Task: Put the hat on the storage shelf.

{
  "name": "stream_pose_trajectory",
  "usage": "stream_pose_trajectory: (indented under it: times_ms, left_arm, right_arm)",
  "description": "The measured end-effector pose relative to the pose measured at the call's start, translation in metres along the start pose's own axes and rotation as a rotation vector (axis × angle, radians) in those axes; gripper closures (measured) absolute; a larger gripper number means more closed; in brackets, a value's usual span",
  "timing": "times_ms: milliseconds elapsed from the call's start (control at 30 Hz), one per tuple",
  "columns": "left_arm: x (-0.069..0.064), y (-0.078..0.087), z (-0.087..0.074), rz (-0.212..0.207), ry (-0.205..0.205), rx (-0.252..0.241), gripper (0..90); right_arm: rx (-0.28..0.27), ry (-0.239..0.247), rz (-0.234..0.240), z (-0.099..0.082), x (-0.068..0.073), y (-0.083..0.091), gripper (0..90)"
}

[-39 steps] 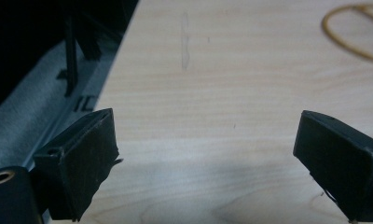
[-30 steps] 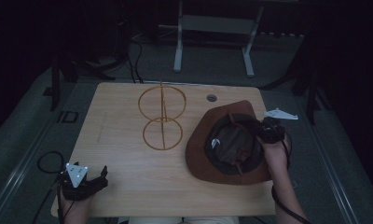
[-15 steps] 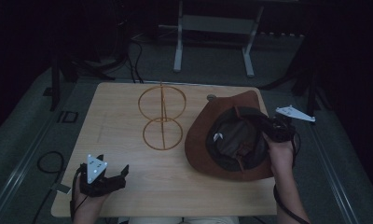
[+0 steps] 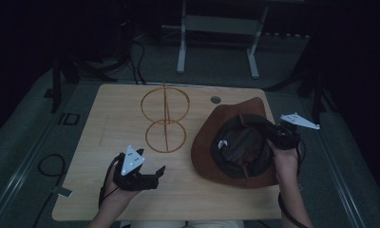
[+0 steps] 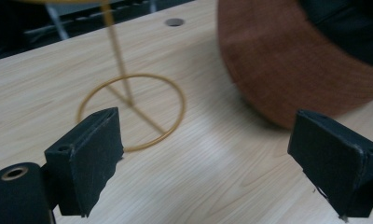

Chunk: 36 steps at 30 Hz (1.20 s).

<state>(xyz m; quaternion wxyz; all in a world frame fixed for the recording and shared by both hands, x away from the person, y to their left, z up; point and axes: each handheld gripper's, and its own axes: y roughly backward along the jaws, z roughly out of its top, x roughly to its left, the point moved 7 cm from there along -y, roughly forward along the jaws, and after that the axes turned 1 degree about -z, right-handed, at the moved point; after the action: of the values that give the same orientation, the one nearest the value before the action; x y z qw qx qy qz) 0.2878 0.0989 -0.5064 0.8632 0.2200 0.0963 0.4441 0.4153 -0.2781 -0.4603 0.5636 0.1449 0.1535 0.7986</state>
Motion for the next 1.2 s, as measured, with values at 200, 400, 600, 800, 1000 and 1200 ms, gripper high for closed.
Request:
stream_pose_trajectory:
  times_ms: [200, 400, 600, 800, 1000, 1200]
  left_arm:
    - [-0.017, -0.020, 0.023, -0.039, -0.057, 0.013, 11.5]
    - [-0.028, -0.037, 0.037, -0.062, -0.082, 0.019, 11.6]
    - [-0.049, -0.064, 0.052, -0.101, -0.121, 0.041, 12.0]
    - [-0.062, -0.082, 0.071, -0.126, -0.153, 0.044, 12.8]
    - [-0.072, -0.099, 0.088, -0.142, -0.152, 0.031, 12.9]
    - [-0.080, -0.117, 0.107, -0.131, -0.171, 0.034, 13.8]
  right_arm:
    - [-0.004, 0.004, -0.008, -0.002, -0.001, 0.001, 83.8]
    - [-0.010, 0.010, -0.010, -0.002, 0.001, 0.002, 83.8]
    - [-0.011, 0.010, -0.006, -0.003, 0.003, 0.001, 83.8]
    - [-0.012, 0.017, -0.001, -0.005, 0.006, 0.003, 83.8]
    - [-0.013, 0.028, 0.002, -0.006, 0.009, 0.005, 83.7]
    - [-0.028, 0.038, 0.004, -0.006, 0.015, 0.008, 83.7]
